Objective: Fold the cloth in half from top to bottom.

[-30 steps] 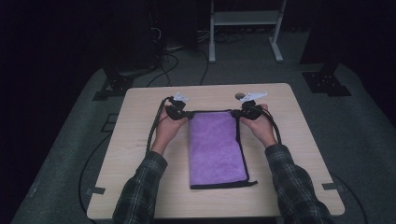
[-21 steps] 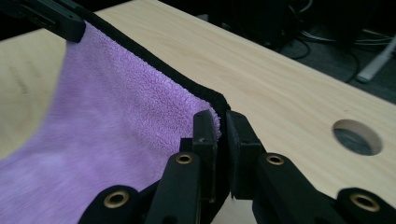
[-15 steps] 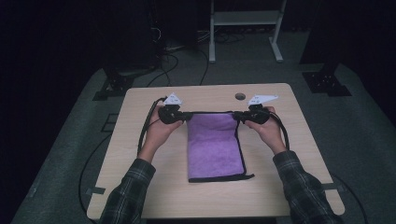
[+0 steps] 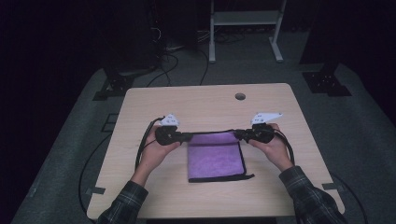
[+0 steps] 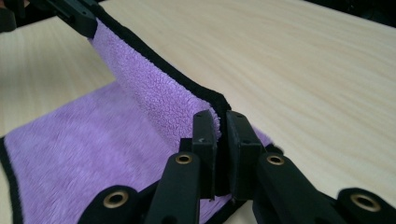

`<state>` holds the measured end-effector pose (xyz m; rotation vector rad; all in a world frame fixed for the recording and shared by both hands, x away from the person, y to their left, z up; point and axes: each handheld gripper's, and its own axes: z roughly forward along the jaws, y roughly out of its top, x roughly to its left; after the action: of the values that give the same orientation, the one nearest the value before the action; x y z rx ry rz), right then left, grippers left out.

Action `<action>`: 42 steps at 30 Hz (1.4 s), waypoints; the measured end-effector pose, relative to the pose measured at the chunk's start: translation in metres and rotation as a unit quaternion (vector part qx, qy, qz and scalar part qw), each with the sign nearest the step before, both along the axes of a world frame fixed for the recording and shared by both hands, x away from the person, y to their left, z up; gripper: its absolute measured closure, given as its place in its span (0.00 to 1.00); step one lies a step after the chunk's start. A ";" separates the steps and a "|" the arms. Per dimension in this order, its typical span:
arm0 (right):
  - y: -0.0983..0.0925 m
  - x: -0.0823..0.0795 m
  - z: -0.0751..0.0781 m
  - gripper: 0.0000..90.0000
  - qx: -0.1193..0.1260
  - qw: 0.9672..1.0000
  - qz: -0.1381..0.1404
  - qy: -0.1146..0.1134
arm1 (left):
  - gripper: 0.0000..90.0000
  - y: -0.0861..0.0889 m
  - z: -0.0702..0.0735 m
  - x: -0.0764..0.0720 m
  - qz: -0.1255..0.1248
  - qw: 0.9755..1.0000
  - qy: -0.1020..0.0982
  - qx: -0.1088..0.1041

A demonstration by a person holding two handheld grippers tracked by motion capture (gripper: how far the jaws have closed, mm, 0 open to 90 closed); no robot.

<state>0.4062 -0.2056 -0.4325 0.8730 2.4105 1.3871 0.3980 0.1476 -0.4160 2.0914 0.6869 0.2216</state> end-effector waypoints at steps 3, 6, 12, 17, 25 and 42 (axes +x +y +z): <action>0.001 -0.011 -0.001 0.91 -0.006 1.000 0.004 -0.003 | 0.94 0.002 -0.004 -0.011 -0.005 1.000 0.010 -0.005; 0.002 -0.025 -0.001 0.91 -0.011 1.000 0.011 -0.009 | 0.94 0.004 -0.005 -0.021 -0.008 1.000 0.019 -0.010; 0.000 -0.048 -0.003 0.91 -0.015 1.000 0.023 -0.013 | 0.94 0.003 -0.007 -0.043 -0.022 0.999 0.026 -0.008; -0.003 -0.064 -0.012 0.90 -0.025 0.999 0.030 0.001 | 0.94 -0.004 -0.018 -0.058 -0.035 0.998 0.043 0.012; -0.001 -0.080 -0.027 0.87 -0.056 0.997 0.046 0.022 | 0.90 -0.006 -0.038 -0.063 -0.041 0.996 0.074 0.041; -0.007 -0.072 -0.013 0.87 -0.043 0.999 0.030 -0.002 | 0.89 -0.003 -0.021 -0.059 -0.031 0.998 0.062 -0.006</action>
<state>0.3337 -0.2124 -0.4455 0.7824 2.4928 1.2939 0.3392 0.1450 -0.4371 2.1248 0.6942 0.0545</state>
